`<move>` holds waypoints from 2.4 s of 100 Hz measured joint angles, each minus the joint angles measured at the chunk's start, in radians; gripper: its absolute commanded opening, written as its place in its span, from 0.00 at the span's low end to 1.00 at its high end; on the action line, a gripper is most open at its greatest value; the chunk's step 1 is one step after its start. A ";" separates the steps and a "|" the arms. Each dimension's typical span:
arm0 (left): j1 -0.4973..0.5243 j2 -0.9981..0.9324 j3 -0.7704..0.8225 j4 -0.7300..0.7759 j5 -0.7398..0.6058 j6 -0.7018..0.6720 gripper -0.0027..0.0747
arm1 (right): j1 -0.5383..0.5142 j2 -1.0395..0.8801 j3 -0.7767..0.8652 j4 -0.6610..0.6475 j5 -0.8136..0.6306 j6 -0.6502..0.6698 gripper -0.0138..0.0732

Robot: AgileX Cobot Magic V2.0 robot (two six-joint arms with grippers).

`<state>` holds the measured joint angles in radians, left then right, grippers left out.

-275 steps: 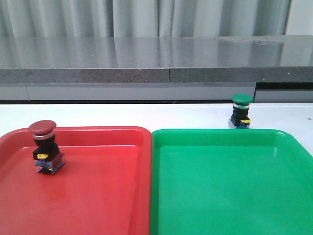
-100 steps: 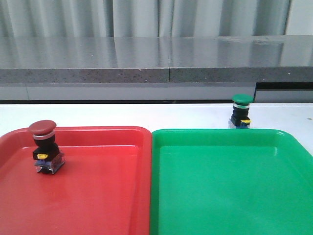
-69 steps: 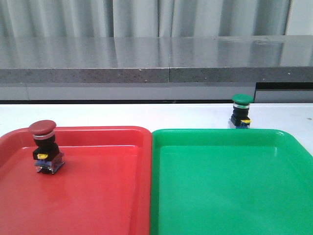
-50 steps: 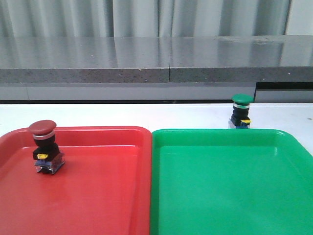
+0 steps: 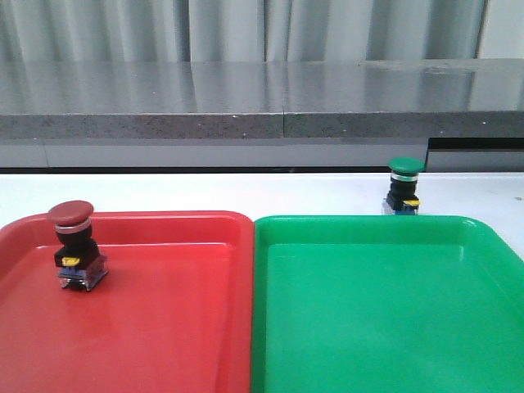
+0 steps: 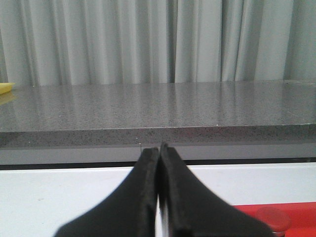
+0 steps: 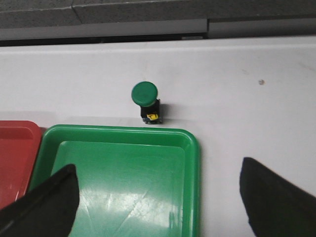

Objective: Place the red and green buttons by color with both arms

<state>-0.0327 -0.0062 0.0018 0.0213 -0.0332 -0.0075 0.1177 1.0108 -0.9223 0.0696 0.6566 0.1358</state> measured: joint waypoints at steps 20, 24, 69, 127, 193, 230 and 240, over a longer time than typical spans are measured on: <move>0.000 0.000 0.000 0.000 0.000 0.000 0.01 | 0.061 0.230 -0.141 0.007 -0.037 -0.001 0.90; 0.000 0.000 0.000 0.000 0.000 0.000 0.01 | 0.063 0.272 -0.171 0.007 -0.039 -0.001 0.90; 0.000 0.000 0.000 0.000 0.000 0.000 0.01 | 0.063 0.701 -0.432 0.007 -0.039 -0.002 0.90; 0.000 0.000 0.000 0.000 0.000 0.000 0.01 | 0.063 0.907 -0.458 -0.017 -0.042 -0.002 0.90; 0.000 0.000 0.000 0.000 0.000 0.000 0.01 | 0.063 0.916 -0.472 -0.017 -0.038 -0.004 0.41; 0.000 0.000 0.000 0.000 0.000 0.000 0.01 | 0.069 0.741 -0.487 -0.018 0.081 0.036 0.41; 0.000 0.000 0.000 0.000 0.000 0.000 0.01 | 0.086 0.684 -0.446 -0.019 0.087 0.057 0.41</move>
<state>-0.0327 -0.0062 0.0018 0.0213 -0.0332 -0.0075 0.2033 1.6950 -1.3680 0.0504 0.7440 0.1928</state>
